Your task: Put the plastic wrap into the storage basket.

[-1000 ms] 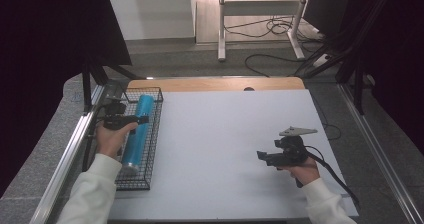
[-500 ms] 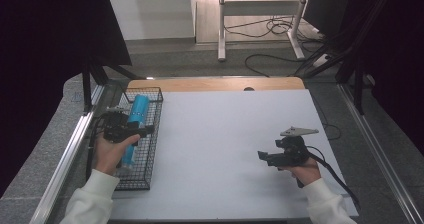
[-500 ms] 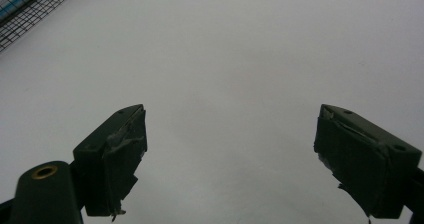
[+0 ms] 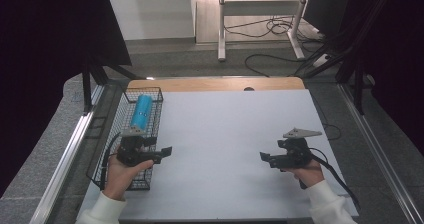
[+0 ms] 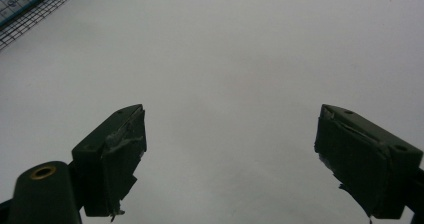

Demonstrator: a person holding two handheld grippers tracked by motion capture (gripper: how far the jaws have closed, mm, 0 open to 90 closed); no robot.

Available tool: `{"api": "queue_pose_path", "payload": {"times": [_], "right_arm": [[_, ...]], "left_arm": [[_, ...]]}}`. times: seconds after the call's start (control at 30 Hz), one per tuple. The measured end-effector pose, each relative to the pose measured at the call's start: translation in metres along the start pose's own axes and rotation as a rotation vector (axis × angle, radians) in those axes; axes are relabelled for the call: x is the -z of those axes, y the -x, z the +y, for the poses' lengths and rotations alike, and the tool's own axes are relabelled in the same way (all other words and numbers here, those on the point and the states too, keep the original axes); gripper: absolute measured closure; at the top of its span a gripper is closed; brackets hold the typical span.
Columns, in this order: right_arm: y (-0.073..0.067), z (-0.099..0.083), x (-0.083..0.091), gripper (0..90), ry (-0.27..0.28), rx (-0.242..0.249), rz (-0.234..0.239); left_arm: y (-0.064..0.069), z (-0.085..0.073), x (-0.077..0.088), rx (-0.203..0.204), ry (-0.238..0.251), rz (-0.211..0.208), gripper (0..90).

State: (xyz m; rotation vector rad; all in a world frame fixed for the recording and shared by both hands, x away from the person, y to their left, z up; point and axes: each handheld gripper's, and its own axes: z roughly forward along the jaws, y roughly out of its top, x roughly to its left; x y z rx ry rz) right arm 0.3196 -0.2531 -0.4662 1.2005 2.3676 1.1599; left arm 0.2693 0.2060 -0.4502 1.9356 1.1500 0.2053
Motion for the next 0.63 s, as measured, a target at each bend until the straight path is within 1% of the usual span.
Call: {"api": "queue_pose_path", "payload": {"times": [0.07, 0.1, 0.13, 0.17, 0.2, 0.27, 0.4, 0.53, 0.63], "right_arm": [[-0.001, -0.003, 0.003, 13.1, 0.008, 0.013, -0.002], [-0.001, -0.005, 0.004, 13.1, 0.011, 0.021, -0.005], [-0.001, -0.007, 0.005, 13.1, 0.013, 0.029, -0.010], [-0.001, -0.009, 0.006, 13.1, 0.015, 0.036, -0.014], [-0.001, -0.010, 0.007, 13.1, 0.014, 0.040, -0.017], [0.000, -0.012, 0.008, 13.1, 0.016, 0.048, -0.023], [0.003, -0.011, 0.011, 13.1, 0.029, 0.039, -0.023], [0.003, -0.011, 0.012, 13.1, 0.031, 0.052, -0.032], [0.004, -0.011, 0.012, 13.0, 0.032, 0.063, -0.037]], "left_arm": [[0.005, -0.005, -0.002, -0.012, 0.000, -0.018, 23.0], [0.007, -0.008, -0.004, -0.014, -0.010, -0.028, 22.8], [0.009, -0.009, -0.006, -0.024, -0.025, -0.028, 22.6], [0.011, -0.011, -0.007, -0.033, -0.029, -0.017, 22.1], [0.013, -0.013, -0.009, -0.036, -0.034, -0.017, 22.3], [0.015, -0.015, -0.011, -0.038, -0.045, -0.032, 22.1], [0.018, -0.015, -0.011, -0.049, -0.042, -0.027, 21.8], [0.019, -0.014, -0.011, -0.047, -0.036, -0.025, 20.8], [0.019, -0.015, -0.011, -0.047, -0.037, -0.015, 18.7]]}}
